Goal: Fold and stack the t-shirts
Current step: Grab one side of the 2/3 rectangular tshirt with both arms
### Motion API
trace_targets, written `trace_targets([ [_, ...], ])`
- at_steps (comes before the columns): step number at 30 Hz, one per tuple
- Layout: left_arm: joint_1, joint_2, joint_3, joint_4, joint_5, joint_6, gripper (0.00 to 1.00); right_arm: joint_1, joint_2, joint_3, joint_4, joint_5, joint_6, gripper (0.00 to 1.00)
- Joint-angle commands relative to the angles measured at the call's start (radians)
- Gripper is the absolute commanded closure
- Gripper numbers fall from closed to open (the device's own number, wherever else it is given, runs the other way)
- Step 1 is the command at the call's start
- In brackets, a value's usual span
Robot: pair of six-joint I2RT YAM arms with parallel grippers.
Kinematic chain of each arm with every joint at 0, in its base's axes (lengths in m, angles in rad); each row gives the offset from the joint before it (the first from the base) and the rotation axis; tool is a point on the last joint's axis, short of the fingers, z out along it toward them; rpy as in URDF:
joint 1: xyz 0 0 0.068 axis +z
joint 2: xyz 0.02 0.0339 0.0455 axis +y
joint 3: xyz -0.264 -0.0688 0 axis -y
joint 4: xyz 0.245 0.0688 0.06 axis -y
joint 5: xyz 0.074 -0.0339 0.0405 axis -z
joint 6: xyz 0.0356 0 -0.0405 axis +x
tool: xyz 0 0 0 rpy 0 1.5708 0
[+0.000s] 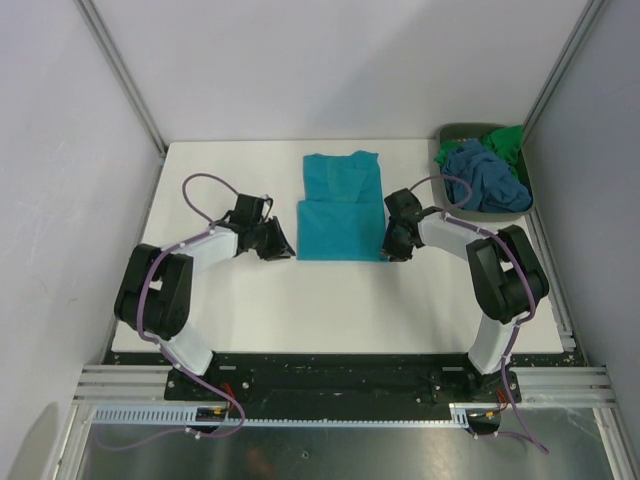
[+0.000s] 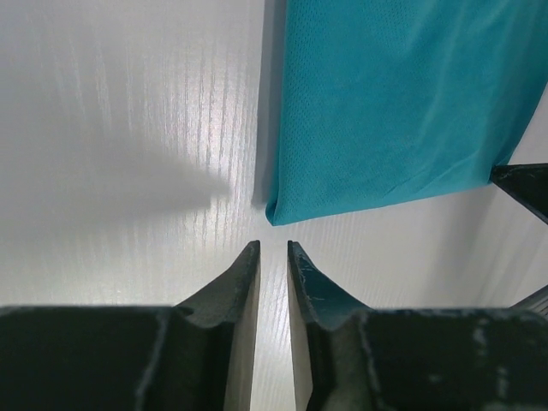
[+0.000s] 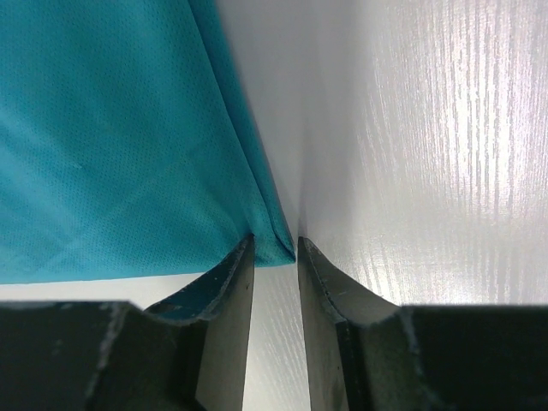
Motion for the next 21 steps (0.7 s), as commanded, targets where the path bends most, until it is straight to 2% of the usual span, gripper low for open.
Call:
trace_targets([
  [1, -0.013, -0.007, -0.016, 0.045, -0.014, -0.025, 0.76, 0.01, -0.021, -0.02, 0.004, 0.023, 0.022, 0.68],
  [6, -0.035, 0.013, -0.014, 0.056, -0.056, -0.044, 0.71, 0.012, -0.021, -0.027, 0.0, 0.033, 0.021, 0.72],
  [10, -0.05, 0.03, -0.014, 0.061, -0.093, -0.062, 0.68, 0.012, -0.02, -0.027, 0.006, 0.03, 0.021, 0.85],
  [15, -0.065, 0.052, -0.008, 0.067, -0.112, -0.079, 0.67, 0.012, -0.024, -0.028, 0.009, 0.024, 0.018, 0.97],
  [21, -0.079, 0.076, 0.0, 0.075, -0.117, -0.094, 0.67, 0.012, -0.028, -0.028, 0.012, 0.02, 0.016, 1.0],
])
